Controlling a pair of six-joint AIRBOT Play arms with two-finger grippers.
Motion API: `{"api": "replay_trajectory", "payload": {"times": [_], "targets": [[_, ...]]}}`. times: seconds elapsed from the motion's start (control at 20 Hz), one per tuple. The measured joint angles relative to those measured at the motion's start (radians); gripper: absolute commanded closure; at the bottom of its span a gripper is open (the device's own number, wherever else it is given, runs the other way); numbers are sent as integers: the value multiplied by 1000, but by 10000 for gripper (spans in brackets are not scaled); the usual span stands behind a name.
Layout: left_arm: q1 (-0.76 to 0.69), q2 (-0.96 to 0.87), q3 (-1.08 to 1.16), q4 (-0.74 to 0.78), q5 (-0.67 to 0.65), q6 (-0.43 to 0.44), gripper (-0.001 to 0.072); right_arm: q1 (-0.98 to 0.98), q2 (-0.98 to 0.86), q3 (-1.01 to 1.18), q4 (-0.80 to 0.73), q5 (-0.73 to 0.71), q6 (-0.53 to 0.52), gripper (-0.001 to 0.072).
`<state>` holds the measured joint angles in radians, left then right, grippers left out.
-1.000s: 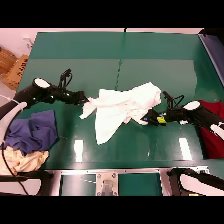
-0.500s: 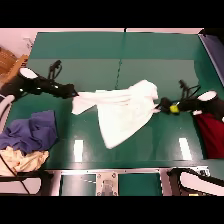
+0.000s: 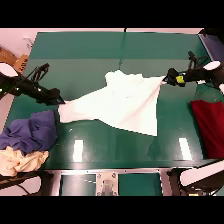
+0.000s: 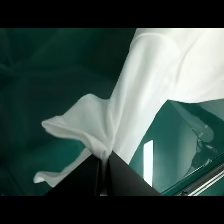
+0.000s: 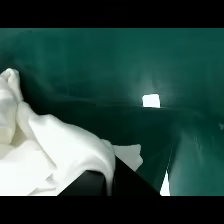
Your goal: Fold the shirts.
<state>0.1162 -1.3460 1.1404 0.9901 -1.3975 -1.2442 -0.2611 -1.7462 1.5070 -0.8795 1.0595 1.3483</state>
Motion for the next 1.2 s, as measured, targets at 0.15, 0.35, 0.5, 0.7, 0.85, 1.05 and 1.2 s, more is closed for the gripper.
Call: {"api": "replay_trajectory", "payload": {"times": [0.15, 0.35, 0.5, 0.7, 0.85, 1.05, 1.2], "targets": [[2, 11, -44, 24, 35, -7, 683, 13, -83, 85, -13, 46, 21, 632], [3, 14, -66, 43, 150, -10, 410, -37, -98, 124, -30, 126, 72, 381], [3, 16, -69, 51, 190, 2, 126, -121, -75, 127, -45, 240, 132, 380], [3, 17, -50, 79, 220, 16, 126, -195, -6, 14, -99, 368, 161, 380], [3, 17, -20, 93, 227, 25, 126, -208, 92, -203, -128, 383, 159, 377], [3, 17, 23, 100, 218, 48, 126, -209, 263, -554, -143, 311, 137, 169], [3, 17, 36, 102, 211, 64, 126, -179, 355, -766, -100, 243, 115, 170]]}}
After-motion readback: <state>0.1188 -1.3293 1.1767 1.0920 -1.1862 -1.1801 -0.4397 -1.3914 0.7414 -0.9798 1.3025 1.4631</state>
